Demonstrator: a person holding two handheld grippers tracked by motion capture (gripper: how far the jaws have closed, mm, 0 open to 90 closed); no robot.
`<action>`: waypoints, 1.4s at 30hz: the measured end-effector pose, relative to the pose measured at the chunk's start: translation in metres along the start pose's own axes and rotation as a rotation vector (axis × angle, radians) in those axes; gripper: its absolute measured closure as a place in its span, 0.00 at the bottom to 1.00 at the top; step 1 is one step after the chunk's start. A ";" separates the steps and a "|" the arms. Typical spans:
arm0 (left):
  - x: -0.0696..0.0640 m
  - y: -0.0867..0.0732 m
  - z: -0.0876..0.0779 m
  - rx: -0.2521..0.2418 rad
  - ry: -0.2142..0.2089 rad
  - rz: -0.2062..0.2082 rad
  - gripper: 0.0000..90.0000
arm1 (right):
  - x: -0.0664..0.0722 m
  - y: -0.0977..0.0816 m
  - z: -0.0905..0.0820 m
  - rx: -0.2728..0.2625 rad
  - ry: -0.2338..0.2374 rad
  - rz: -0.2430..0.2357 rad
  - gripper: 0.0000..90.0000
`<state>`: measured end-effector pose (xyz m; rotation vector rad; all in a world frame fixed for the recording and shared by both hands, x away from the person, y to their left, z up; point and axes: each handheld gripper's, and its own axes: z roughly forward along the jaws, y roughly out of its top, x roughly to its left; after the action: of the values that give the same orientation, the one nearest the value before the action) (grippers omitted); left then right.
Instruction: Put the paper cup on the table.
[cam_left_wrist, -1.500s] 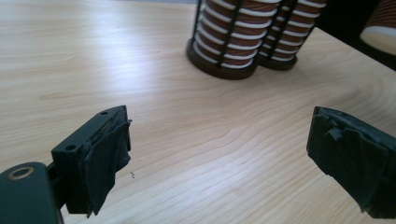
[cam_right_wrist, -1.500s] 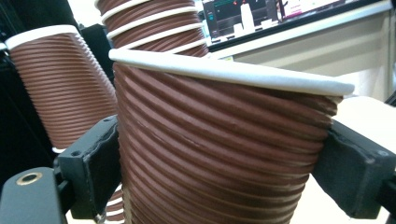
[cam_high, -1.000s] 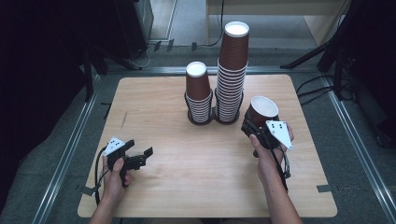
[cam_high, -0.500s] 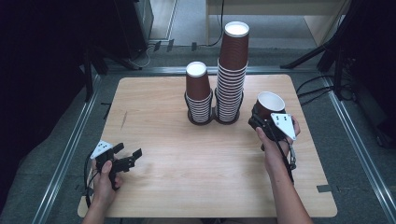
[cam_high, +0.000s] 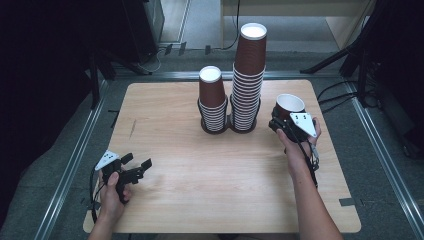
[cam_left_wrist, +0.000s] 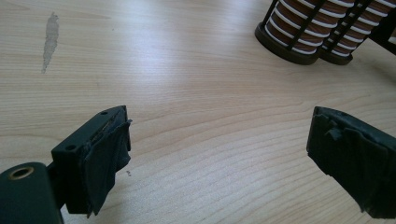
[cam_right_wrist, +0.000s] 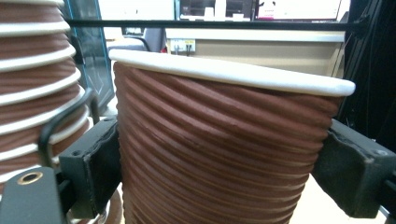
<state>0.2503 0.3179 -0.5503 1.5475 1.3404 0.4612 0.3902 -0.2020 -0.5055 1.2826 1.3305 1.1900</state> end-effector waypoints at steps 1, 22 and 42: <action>0.000 0.000 0.000 0.000 0.000 0.000 0.07 | 0.000 0.000 0.000 0.000 0.000 0.000 0.12; 0.001 0.000 0.000 0.003 -0.008 -0.012 0.07 | -0.014 -0.024 0.024 0.111 -0.049 -0.072 0.12; 0.001 0.000 0.001 0.007 -0.008 -0.012 0.07 | -0.018 -0.026 0.009 0.150 -0.017 -0.040 0.12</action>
<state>0.2519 0.3185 -0.5510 1.5453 1.3455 0.4428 0.3965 -0.2195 -0.5327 1.3615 1.4489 1.0661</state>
